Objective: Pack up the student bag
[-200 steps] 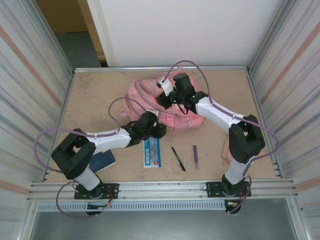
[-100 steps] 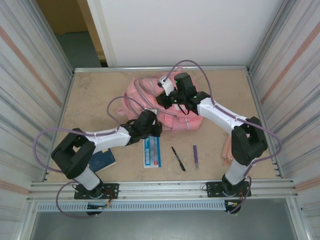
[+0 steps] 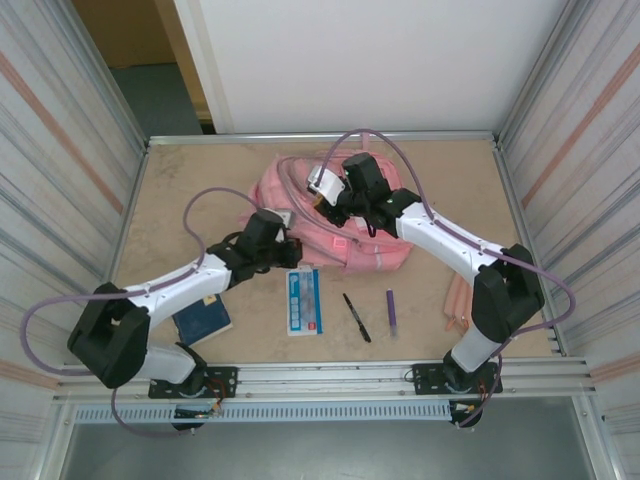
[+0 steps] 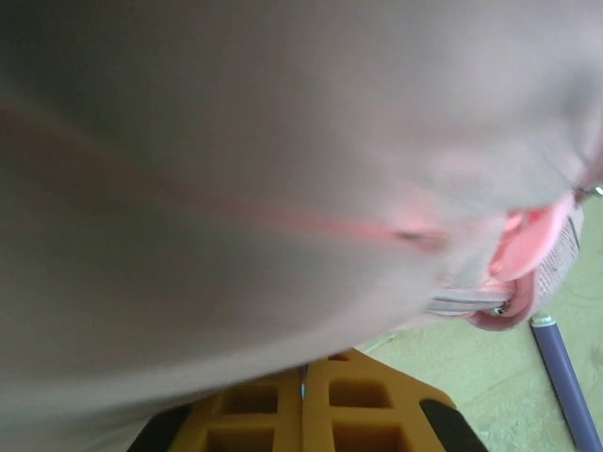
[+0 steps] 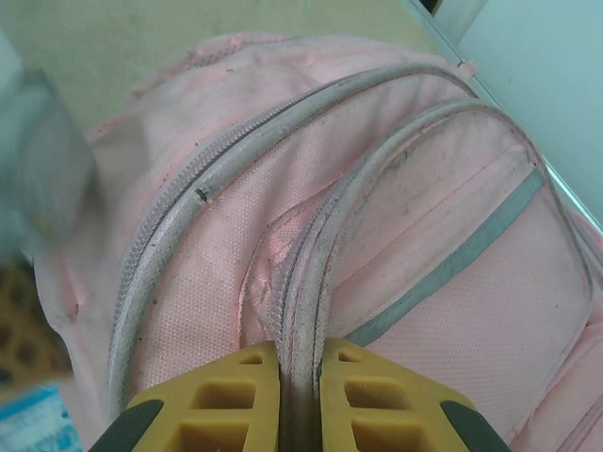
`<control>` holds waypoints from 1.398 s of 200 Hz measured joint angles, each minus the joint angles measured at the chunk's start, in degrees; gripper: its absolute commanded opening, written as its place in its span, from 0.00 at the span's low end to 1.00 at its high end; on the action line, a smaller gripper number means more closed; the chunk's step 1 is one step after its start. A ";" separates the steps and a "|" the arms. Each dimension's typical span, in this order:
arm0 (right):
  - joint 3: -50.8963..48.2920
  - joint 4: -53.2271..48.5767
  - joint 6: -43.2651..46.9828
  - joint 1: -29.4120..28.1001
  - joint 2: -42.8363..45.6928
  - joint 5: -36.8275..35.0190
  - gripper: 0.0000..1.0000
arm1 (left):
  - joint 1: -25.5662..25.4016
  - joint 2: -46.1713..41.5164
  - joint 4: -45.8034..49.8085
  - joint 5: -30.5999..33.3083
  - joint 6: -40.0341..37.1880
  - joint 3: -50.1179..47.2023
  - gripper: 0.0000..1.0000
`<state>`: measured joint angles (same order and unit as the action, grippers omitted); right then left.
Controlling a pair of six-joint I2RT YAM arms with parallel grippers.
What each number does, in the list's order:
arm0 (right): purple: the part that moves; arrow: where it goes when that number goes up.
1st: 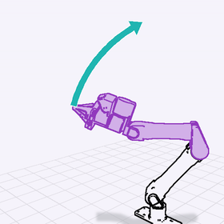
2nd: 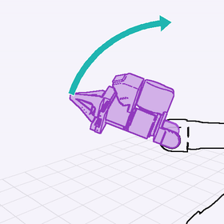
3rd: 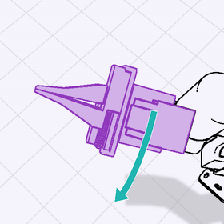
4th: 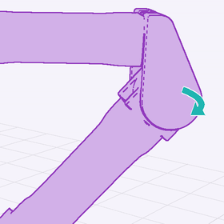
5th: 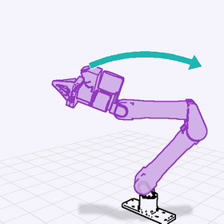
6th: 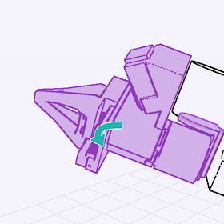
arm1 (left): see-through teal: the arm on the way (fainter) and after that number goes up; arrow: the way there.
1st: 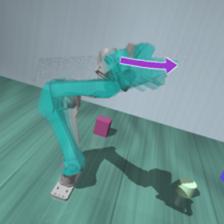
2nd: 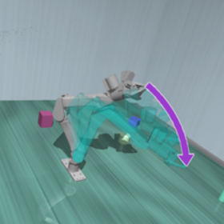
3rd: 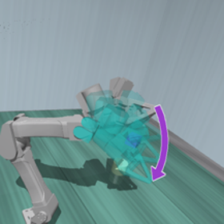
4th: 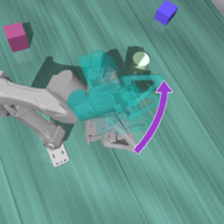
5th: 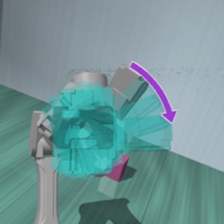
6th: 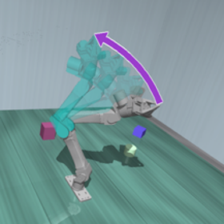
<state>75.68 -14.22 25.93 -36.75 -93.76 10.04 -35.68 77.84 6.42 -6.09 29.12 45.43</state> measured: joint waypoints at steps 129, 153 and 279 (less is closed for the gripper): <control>-2.84 -6.95 11.47 3.54 -1.92 -2.43 0.00 | 9.49 -0.66 -2.38 4.63 -11.06 -2.97 0.09; -2.64 -7.26 11.67 3.96 -1.92 -1.44 0.00 | 9.35 0.59 -3.91 -3.43 -10.40 -2.95 0.34; 1.99 -9.66 -4.57 7.26 -1.92 9.18 0.00 | -5.18 7.50 -4.31 -1.33 2.86 0.35 0.42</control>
<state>77.67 -23.88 21.37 -29.50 -95.68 19.22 -40.86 85.34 2.11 -7.42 31.99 45.78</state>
